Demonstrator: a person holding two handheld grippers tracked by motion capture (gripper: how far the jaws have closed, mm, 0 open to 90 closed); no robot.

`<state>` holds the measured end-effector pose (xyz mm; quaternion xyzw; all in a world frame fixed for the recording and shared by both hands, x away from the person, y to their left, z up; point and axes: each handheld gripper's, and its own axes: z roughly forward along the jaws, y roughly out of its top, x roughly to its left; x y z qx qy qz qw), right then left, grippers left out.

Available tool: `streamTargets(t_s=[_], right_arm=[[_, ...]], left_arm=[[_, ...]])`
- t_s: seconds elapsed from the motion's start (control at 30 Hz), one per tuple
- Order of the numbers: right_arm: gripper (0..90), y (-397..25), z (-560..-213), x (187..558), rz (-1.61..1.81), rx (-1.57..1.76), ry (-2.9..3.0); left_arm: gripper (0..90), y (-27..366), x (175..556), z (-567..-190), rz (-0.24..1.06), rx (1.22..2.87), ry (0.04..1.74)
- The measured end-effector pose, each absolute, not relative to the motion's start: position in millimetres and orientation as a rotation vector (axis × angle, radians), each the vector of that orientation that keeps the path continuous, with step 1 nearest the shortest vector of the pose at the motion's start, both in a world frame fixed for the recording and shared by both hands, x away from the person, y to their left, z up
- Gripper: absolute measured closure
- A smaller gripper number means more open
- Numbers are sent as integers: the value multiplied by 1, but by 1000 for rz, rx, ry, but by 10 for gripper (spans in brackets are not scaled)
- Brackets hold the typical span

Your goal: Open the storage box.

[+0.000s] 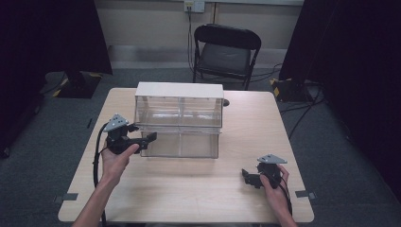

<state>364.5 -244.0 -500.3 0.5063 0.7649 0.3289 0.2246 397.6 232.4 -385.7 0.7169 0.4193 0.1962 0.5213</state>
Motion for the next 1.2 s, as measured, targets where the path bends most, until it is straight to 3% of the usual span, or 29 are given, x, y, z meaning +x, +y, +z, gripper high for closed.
streamTargets(t_s=[1.2], right_arm=[[105, -244, -500, 365, 907, 1397, 2110]], left_arm=[[165, 233, 396, -385, 471, 1711, 1001]])
